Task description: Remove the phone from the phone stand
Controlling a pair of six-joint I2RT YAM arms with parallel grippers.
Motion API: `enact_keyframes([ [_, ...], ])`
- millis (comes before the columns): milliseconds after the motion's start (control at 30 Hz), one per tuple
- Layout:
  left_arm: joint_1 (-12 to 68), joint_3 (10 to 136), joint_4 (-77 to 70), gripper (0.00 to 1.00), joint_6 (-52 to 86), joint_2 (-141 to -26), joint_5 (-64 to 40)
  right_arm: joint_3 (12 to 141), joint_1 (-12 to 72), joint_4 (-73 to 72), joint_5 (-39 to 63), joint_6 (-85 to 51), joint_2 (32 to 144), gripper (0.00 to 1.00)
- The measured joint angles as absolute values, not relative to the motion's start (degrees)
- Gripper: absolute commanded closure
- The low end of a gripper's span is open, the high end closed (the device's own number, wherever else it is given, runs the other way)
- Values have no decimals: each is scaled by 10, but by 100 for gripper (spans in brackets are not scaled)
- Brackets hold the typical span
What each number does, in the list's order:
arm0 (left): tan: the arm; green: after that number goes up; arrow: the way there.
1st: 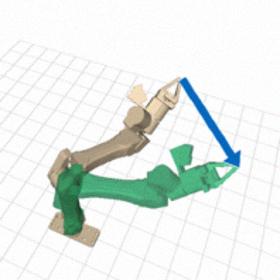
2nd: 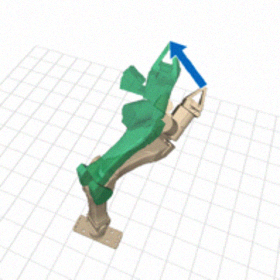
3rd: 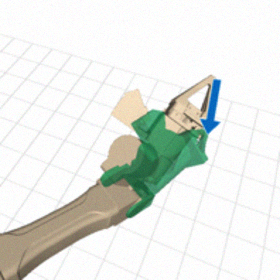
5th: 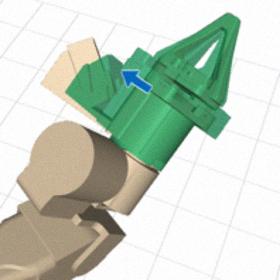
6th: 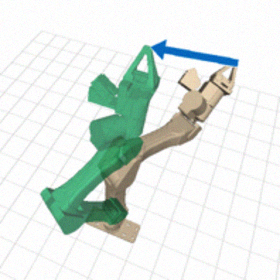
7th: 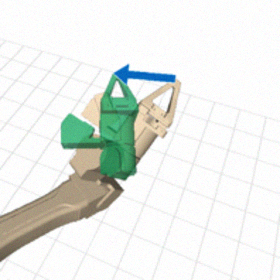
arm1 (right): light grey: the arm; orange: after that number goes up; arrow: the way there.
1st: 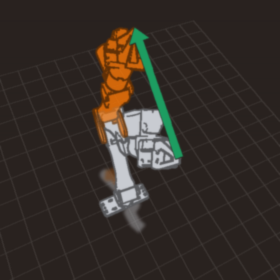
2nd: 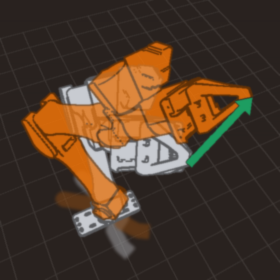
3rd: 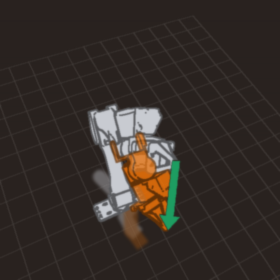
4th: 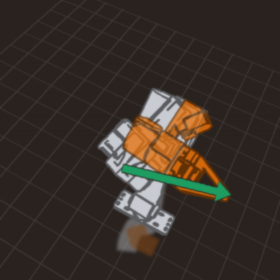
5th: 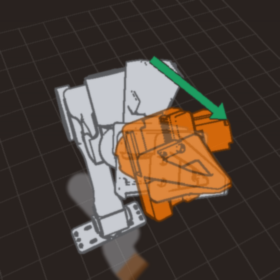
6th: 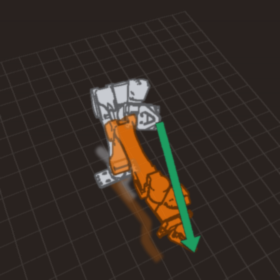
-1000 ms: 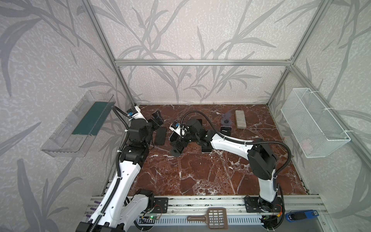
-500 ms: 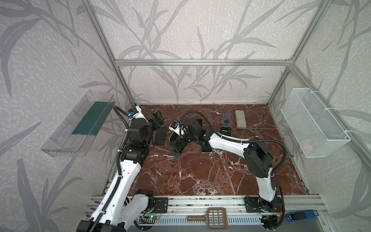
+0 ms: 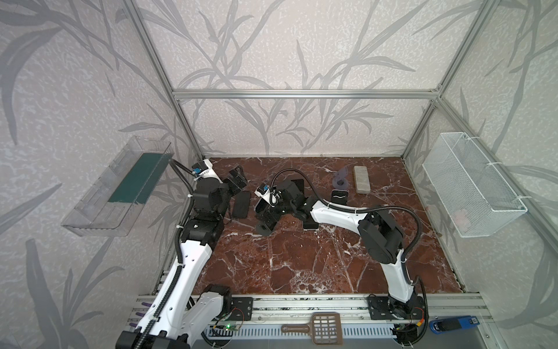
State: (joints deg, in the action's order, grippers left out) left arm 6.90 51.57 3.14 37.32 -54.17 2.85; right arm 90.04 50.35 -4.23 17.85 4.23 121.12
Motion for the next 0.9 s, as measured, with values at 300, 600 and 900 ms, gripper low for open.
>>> enact_keyframes([
  [300, 65, 516, 29, 10, 377, -545, 20, 898, 503, -63, 190, 30, 1211, 17],
  [600, 63, 516, 28, 10, 378, -545, 17, 875, 507, -90, 194, 28, 1206, 26],
  [900, 62, 515, 25, 10, 382, -545, 14, 823, 523, -106, 170, 20, 1166, 30],
])
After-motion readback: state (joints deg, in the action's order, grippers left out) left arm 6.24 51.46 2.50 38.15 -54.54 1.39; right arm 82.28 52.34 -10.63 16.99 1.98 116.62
